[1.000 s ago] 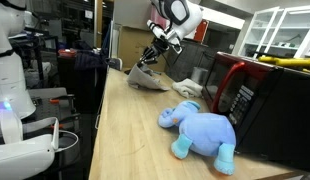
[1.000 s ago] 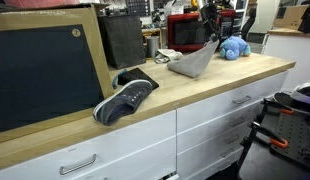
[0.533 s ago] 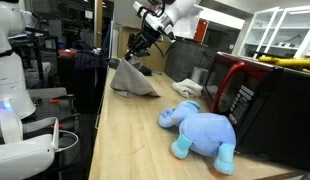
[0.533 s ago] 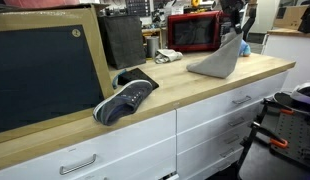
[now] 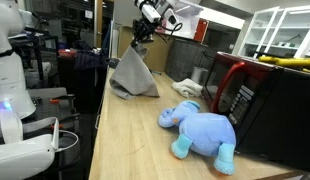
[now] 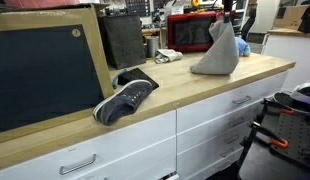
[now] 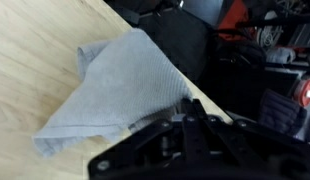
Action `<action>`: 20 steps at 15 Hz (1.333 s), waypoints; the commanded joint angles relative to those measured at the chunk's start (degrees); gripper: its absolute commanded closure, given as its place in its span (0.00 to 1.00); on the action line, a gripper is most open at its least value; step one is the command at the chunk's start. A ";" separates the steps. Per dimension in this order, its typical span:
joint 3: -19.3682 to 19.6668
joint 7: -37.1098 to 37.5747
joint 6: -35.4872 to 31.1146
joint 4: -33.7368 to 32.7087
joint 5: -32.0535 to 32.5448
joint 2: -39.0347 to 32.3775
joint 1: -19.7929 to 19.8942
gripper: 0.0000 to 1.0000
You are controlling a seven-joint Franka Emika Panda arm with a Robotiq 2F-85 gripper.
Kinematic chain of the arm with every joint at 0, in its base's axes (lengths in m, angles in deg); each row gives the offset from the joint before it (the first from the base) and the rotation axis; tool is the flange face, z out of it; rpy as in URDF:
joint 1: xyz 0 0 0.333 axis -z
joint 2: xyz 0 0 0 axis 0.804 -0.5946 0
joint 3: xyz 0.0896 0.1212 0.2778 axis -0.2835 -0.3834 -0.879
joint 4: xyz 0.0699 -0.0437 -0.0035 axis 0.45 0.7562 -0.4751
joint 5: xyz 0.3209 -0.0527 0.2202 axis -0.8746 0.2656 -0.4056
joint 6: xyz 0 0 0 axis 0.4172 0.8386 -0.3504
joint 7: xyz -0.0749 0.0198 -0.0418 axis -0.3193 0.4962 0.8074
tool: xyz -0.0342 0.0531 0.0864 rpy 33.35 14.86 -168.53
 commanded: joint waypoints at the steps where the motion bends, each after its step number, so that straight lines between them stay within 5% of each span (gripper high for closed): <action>1: 0.77 4.98 -4.85 -1.57 -9.79 0.76 -1.77 0.99; 10: -0.10 15.69 -13.31 -9.10 -24.77 -0.43 -4.89 0.99; 20: 0.41 18.32 -16.78 -11.61 -24.43 -3.00 -4.97 0.99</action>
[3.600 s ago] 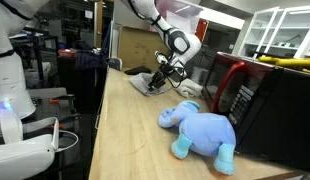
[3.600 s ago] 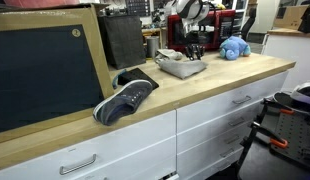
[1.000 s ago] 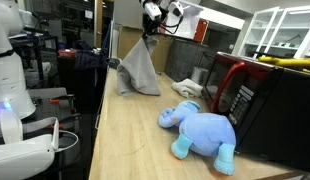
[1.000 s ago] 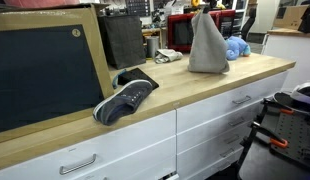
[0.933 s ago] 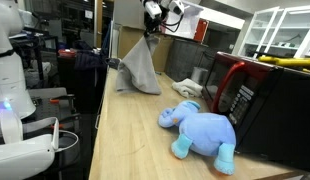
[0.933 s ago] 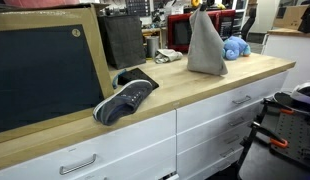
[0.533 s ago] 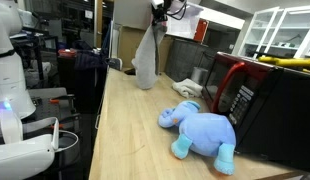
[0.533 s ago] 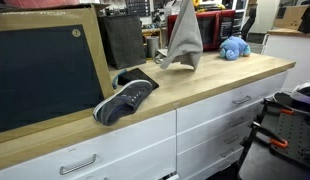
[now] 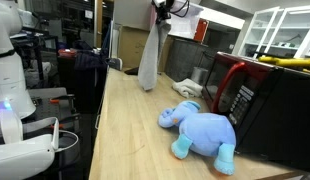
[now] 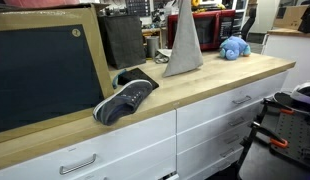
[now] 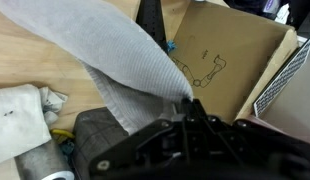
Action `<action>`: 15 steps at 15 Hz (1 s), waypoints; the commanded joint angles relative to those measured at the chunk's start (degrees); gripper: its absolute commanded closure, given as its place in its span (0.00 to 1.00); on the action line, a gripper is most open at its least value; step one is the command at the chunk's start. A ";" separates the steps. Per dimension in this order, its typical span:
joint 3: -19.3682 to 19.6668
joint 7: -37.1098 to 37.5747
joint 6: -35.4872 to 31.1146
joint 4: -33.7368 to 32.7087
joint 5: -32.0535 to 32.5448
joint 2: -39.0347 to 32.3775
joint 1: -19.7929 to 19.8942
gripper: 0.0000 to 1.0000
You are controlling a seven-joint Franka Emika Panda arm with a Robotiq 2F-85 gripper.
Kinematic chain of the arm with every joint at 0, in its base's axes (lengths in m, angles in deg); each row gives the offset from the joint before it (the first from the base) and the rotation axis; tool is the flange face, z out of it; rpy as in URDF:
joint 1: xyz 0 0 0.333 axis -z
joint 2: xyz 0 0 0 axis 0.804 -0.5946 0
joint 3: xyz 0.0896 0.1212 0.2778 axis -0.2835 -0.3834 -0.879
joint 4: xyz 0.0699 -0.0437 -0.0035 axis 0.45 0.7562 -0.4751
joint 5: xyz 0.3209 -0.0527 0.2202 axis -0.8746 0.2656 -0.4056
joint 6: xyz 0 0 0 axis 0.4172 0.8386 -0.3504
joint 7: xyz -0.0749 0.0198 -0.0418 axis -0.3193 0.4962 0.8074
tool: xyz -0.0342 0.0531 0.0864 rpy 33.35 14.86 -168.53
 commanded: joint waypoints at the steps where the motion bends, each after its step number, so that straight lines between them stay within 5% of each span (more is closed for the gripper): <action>1: 0.59 3.18 -1.76 -2.18 1.11 -2.76 0.21 0.99; 15: 1.55 8.48 -5.51 -13.56 3.49 -17.07 6.13 0.99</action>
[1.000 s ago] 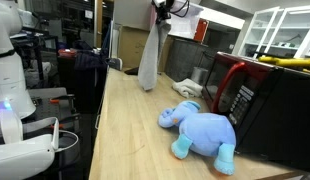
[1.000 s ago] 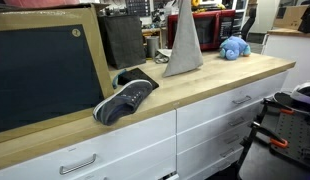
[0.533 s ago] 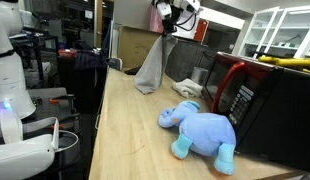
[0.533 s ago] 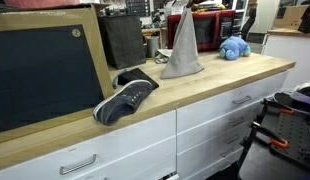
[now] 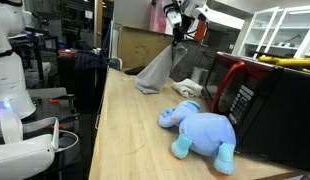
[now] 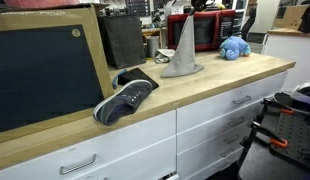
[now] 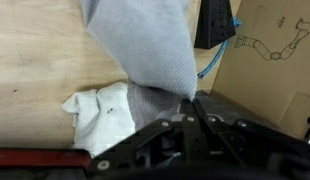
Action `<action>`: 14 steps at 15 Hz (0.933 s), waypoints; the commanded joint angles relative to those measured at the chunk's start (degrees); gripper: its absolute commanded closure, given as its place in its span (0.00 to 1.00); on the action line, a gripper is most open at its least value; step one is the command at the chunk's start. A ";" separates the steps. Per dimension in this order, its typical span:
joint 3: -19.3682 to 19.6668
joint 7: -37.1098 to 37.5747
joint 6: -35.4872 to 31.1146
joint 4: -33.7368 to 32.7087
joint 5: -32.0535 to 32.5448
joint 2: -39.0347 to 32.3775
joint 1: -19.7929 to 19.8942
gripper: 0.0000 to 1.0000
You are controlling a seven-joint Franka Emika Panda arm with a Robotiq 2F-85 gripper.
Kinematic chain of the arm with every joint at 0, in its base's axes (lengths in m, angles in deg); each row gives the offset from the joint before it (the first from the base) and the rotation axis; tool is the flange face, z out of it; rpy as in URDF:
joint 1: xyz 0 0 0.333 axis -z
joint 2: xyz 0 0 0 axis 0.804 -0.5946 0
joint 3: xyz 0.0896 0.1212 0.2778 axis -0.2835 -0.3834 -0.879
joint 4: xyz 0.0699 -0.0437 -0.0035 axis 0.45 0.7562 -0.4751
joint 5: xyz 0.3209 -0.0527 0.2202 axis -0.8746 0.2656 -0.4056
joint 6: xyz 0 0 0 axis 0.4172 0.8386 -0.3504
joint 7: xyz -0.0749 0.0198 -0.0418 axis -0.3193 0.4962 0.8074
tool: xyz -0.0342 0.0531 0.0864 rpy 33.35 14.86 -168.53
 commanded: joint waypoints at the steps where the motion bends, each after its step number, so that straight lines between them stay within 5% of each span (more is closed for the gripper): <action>1: -0.57 5.66 -2.36 -7.61 0.05 -4.99 1.07 0.99; 9: -1.70 16.19 -15.89 -15.60 -1.70 -9.24 3.41 0.99; 14: -2.88 15.13 3.88 -16.46 3.38 -4.65 7.12 0.99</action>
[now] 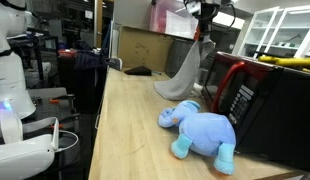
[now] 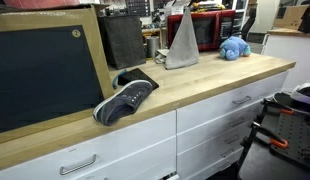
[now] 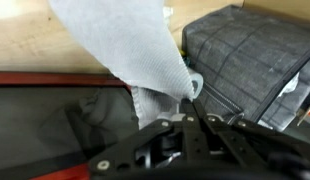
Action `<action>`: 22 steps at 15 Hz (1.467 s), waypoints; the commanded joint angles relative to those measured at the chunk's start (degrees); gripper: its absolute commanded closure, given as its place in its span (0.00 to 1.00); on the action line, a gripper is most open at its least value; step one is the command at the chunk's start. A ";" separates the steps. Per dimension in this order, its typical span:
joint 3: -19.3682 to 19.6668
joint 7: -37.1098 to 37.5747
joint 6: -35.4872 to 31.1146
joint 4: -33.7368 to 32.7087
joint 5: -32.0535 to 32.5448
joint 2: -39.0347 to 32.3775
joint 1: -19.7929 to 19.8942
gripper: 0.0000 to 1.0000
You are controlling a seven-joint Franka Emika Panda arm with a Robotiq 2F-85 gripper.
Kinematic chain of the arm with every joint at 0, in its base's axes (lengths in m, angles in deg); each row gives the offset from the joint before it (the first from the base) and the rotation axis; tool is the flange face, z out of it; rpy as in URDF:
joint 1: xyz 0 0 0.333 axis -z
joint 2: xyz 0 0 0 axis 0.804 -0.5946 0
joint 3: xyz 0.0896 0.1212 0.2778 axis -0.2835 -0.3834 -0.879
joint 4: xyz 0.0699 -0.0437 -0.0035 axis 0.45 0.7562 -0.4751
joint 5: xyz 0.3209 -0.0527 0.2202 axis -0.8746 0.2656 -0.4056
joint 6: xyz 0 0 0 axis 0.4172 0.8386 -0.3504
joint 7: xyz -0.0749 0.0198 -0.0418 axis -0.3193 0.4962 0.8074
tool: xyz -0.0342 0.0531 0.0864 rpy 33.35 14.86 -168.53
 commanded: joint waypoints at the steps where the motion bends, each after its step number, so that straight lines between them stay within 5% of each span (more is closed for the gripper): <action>1: -2.03 -0.89 16.27 -0.57 2.32 4.48 4.00 0.99; 3: -1.88 -3.18 26.28 -1.29 1.85 6.43 5.83 0.99; 4: -1.44 -4.33 31.40 -2.22 1.71 6.74 6.50 0.73; 5: -0.94 -5.22 36.47 -3.67 1.66 6.52 7.01 0.72; 11: -0.62 -7.04 65.08 -19.84 1.66 -2.92 10.96 0.29; 13: -0.54 -5.48 69.88 -24.35 5.34 -6.42 10.15 0.14; 15: -0.11 -5.61 65.68 -24.73 10.04 -7.74 8.19 0.01; 22: 1.07 -6.61 40.42 -14.87 19.20 -9.10 0.42 0.00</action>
